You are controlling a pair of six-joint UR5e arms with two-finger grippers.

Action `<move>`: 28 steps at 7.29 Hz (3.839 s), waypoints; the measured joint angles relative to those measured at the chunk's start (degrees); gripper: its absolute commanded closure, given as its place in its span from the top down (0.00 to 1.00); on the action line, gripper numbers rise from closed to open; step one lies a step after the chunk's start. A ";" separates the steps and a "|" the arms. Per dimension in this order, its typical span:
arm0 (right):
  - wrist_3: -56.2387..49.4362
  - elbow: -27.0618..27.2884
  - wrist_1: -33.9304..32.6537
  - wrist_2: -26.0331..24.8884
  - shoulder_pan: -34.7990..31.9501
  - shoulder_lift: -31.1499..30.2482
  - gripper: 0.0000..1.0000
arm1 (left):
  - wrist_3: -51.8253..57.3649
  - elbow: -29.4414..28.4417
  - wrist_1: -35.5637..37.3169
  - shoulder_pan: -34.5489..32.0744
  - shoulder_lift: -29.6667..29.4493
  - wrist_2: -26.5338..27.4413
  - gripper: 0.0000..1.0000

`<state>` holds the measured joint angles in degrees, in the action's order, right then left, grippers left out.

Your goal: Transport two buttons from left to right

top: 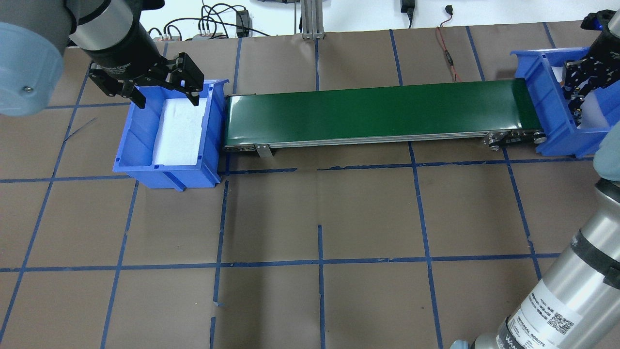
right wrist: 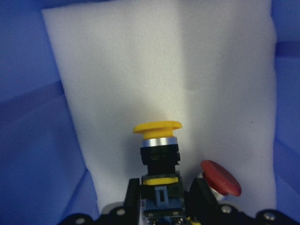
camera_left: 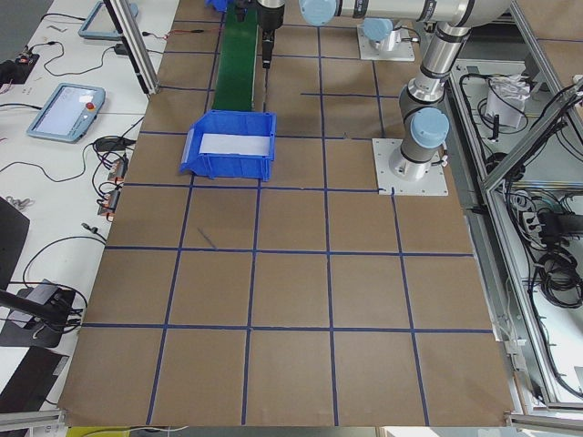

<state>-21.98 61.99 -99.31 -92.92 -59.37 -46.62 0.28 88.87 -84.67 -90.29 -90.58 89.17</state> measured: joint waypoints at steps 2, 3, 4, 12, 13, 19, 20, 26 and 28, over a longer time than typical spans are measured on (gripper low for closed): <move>-0.01 -0.94 -0.10 -0.17 -0.04 0.09 0.65 | 0.00 -0.23 0.10 0.00 -0.03 0.17 1.00; -0.05 -1.42 0.06 -0.22 -0.04 0.12 0.66 | -0.01 -0.31 0.11 -0.03 -0.03 0.29 1.00; -0.06 -1.65 0.13 -0.24 -0.04 0.03 0.66 | -0.02 -0.53 0.08 -0.09 0.05 0.45 1.00; -1.63 -2.66 9.19 0.02 -3.85 -9.35 1.00 | 0.04 0.34 -0.11 -0.24 0.59 0.38 1.00; -0.60 -1.81 10.39 0.05 -7.23 -11.70 1.00 | -0.07 0.39 -0.07 -0.24 0.69 0.37 1.00; 20.25 10.72 16.42 -0.26 -31.30 -32.11 1.00 | -0.55 0.49 -0.08 -0.24 0.49 0.17 1.00; 23.50 13.03 16.47 -0.04 -34.82 -34.23 1.00 | -0.55 0.46 -0.06 -0.24 0.41 0.17 1.00; 25.76 19.78 13.23 1.50 -35.65 -36.64 1.00 | -0.44 0.60 -0.08 -0.32 0.28 0.26 1.00; 25.81 21.33 11.17 3.53 -35.42 -36.98 1.00 | -0.40 0.60 -0.13 -0.33 0.37 0.29 1.00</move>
<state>3.83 83.32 -88.15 -89.38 -94.79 -83.61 -0.12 89.47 -84.80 -90.62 -90.21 89.46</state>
